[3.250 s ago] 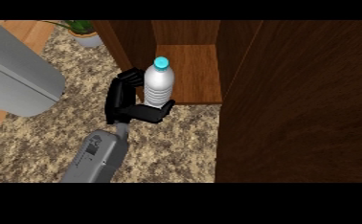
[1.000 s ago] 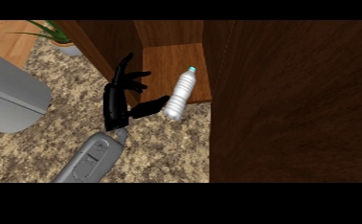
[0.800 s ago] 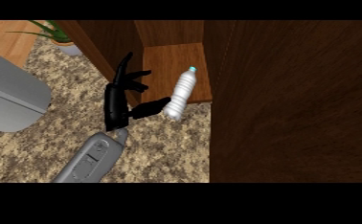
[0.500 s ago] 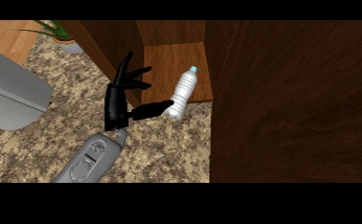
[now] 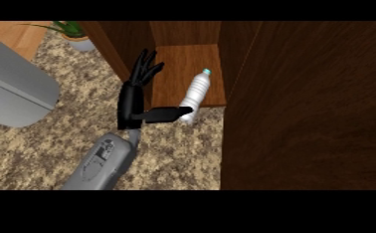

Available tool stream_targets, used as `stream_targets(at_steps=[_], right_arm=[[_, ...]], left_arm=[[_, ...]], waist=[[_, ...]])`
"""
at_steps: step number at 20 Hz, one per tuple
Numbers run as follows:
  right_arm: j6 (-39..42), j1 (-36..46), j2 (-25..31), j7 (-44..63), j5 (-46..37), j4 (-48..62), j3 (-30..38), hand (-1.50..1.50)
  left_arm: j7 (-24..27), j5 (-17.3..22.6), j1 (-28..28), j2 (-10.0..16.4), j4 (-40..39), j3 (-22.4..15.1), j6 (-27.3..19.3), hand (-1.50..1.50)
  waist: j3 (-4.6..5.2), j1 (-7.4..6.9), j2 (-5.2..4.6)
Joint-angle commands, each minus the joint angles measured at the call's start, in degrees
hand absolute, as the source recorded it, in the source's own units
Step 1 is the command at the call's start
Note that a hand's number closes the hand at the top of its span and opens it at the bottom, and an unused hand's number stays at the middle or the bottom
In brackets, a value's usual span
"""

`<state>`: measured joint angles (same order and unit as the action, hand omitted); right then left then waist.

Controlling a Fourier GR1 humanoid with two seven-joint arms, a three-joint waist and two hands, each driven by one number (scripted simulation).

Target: Pick up the bottled water, place it into the cabinet and close the cabinet

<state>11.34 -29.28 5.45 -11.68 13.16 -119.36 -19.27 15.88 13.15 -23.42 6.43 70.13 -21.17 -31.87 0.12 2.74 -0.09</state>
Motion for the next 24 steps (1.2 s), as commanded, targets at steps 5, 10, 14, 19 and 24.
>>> stream_targets(at_steps=[5,10,14,19,24], right_arm=[[-1.06,-0.62,0.38,1.07,1.85,-1.02,1.89,-1.50],[-4.56,-2.98,-1.24,2.67,-2.51,-5.02,-2.90,-1.50],[-3.07,-2.27,-0.50,0.66,-1.35,-1.56,-1.97,-1.50],[-4.11,-3.50,-0.81,-1.23,-2.85,-1.49,-3.55,-1.50],[-3.67,-7.48,1.48,-1.43,-2.52,-4.64,-4.78,-1.50]], left_arm=[[10.78,5.86,-9.14,-2.03,-10.44,9.15,11.10,-1.50],[7.48,5.91,-4.34,0.73,-1.35,8.16,12.60,-1.50],[4.53,8.11,-0.27,1.16,4.20,8.02,16.76,-1.50],[-0.11,6.75,6.76,-1.43,16.05,4.50,12.66,-1.50],[-2.92,5.71,16.79,-0.04,30.31,0.51,12.80,-1.50]], waist=[[-0.08,-1.59,-0.17],[-0.09,-2.29,0.15],[-0.11,-2.57,0.16],[-0.12,-2.73,0.24],[-0.13,-2.77,0.32]])
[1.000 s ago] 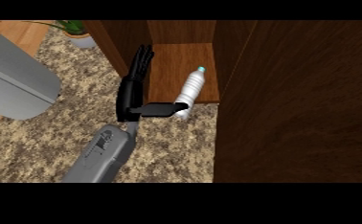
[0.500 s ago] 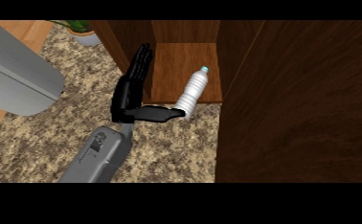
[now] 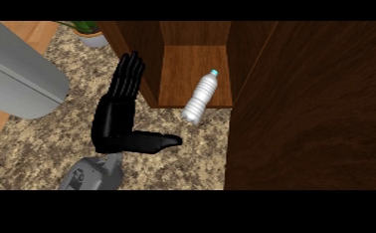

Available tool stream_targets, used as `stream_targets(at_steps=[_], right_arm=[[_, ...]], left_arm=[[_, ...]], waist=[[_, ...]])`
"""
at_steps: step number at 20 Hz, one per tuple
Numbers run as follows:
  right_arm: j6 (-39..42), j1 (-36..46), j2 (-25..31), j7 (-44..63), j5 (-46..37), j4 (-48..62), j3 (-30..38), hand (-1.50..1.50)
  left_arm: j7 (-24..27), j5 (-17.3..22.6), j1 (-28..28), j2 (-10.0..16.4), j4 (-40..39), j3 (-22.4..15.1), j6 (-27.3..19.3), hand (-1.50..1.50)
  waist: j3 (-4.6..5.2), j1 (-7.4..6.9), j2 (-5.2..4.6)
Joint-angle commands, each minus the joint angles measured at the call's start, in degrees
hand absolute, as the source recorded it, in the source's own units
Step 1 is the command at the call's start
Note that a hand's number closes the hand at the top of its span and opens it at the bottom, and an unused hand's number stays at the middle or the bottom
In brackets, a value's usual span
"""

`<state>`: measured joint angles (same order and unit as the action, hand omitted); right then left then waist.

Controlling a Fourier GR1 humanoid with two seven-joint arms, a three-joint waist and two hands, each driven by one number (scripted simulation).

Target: Pick up the bottled water, place it into the cabinet and close the cabinet

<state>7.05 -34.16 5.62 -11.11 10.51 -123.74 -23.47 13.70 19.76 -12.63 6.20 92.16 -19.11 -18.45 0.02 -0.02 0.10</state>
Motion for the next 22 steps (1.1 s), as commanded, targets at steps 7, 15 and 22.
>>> stream_targets(at_steps=[7,15,22], right_arm=[[2.74,-1.38,5.79,0.88,0.85,-4.22,1.35,-1.50],[6.42,-0.19,11.12,6.40,-9.53,-7.19,-8.53,1.50],[8.72,0.29,13.09,8.37,-13.06,-10.62,-15.32,1.50]], left_arm=[[-2.25,-2.61,19.01,1.53,21.43,-9.73,0.57,-1.50],[1.30,0.34,28.59,6.50,29.96,-6.66,4.09,-1.50],[4.99,4.02,39.89,11.46,38.30,-0.01,6.80,-1.50]], waist=[[-0.03,-0.17,0.17],[0.08,-0.74,0.16],[0.08,-1.07,0.27]])
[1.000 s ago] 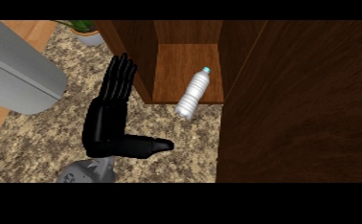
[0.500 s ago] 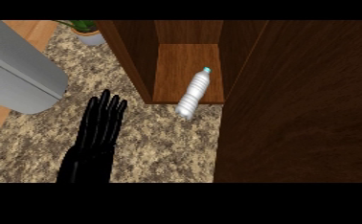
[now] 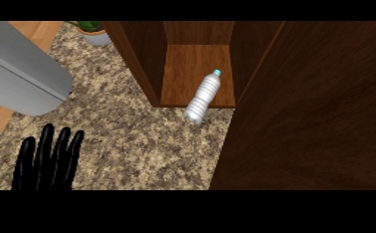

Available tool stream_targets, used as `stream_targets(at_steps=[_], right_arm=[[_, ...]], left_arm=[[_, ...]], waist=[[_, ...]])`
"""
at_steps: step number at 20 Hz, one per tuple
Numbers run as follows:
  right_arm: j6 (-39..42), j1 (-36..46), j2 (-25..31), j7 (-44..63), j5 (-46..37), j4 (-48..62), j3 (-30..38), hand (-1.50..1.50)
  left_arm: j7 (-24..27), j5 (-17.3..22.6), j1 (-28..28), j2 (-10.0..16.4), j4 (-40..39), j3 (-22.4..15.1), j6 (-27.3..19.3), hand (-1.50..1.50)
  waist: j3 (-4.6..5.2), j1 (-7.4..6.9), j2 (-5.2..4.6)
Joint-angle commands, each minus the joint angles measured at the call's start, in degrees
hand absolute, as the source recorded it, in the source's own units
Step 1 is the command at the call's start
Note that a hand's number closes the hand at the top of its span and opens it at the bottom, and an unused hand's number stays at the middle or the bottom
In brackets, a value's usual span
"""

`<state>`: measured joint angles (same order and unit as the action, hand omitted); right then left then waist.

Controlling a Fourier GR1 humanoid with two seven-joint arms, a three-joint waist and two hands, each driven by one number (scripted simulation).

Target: Pick up the bottled water, place it into the cabinet and close the cabinet

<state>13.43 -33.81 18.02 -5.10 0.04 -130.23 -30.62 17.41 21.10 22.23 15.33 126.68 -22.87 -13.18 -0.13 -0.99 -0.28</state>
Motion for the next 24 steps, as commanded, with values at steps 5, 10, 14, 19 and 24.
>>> stream_targets(at_steps=[5,10,14,19,24], right_arm=[[0.31,4.40,-3.50,4.99,-7.68,-3.23,-12.81,1.50],[0.17,6.35,-5.72,9.41,-8.99,-4.35,-15.22,1.50],[0.41,8.82,-8.08,12.25,-7.31,-3.07,-14.63,1.50],[-0.36,13.98,-13.01,19.01,-0.89,-1.47,-10.69,1.50],[-6.20,24.63,-17.64,24.37,0.77,3.39,-10.69,1.50]], left_arm=[[6.26,7.31,12.38,4.98,5.41,7.51,8.22,-1.50],[5.77,11.21,16.68,6.49,8.59,10.03,10.95,-1.50],[7.13,15.64,16.81,8.56,4.86,16.62,15.25,-1.50],[7.48,17.87,19.52,9.93,6.00,18.60,18.66,-1.50],[10.50,21.09,22.52,10.55,3.12,22.80,24.84,-1.50]], waist=[[0.33,-1.07,0.72],[0.32,-1.67,0.57],[0.43,-1.99,0.29],[0.37,-3.30,-0.03],[0.39,-3.28,0.20]])
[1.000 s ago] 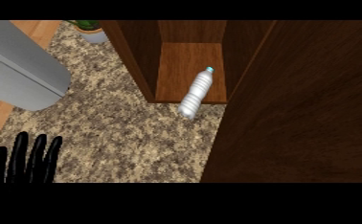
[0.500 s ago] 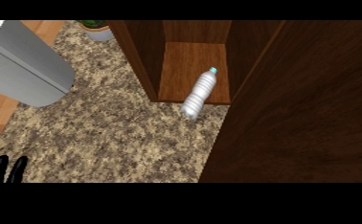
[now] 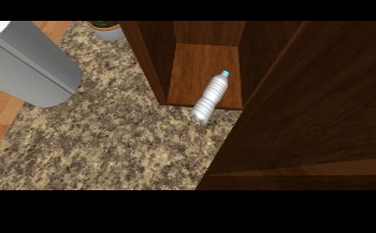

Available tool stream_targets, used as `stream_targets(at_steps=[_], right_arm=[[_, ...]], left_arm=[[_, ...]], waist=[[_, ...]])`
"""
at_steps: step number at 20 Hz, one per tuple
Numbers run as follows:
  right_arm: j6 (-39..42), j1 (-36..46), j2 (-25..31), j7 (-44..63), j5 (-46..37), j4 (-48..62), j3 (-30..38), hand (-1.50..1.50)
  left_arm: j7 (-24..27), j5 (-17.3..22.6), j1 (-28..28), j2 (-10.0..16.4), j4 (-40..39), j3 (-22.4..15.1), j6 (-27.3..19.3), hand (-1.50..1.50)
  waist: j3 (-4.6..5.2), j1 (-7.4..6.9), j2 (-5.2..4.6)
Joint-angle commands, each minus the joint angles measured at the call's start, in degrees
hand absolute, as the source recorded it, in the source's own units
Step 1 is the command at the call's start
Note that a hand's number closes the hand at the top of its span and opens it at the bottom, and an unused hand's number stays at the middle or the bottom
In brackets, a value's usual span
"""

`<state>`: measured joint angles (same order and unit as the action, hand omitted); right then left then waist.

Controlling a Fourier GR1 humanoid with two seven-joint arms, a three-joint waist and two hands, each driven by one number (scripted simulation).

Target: Pick up the bottled water, place it into the cabinet and close the cabinet

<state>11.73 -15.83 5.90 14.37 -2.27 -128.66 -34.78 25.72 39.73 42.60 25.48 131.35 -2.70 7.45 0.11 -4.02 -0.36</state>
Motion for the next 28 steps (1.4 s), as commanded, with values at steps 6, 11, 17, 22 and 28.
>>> stream_targets(at_steps=[6,11,17,22,28], right_arm=[[-14.42,24.77,-5.81,8.77,10.34,12.21,-0.57,1.50],[-18.49,38.00,-5.87,10.38,20.21,19.11,7.26,1.50],[-16.10,48.78,-5.89,8.47,28.00,29.66,17.79,1.50],[-6.88,49.70,-5.38,6.29,29.41,39.08,21.39,1.50],[-0.15,59.65,-2.57,3.74,30.81,53.30,28.02,1.50]], left_arm=[[2.10,11.93,9.53,2.78,-0.71,13.72,11.96,-1.50],[1.82,14.75,11.86,2.13,-1.66,17.56,16.34,-1.50],[0.06,16.00,12.49,-0.49,-2.30,19.50,18.74,-1.50],[-2.49,20.21,10.65,-0.94,-4.04,24.60,19.96,-1.50],[-3.41,19.90,14.07,-4.16,-3.45,25.98,24.65,-1.50]], waist=[[-0.02,0.67,0.35],[-0.07,1.24,0.32],[-0.10,2.18,0.32],[-0.11,2.98,0.30],[-0.12,2.21,0.17]])
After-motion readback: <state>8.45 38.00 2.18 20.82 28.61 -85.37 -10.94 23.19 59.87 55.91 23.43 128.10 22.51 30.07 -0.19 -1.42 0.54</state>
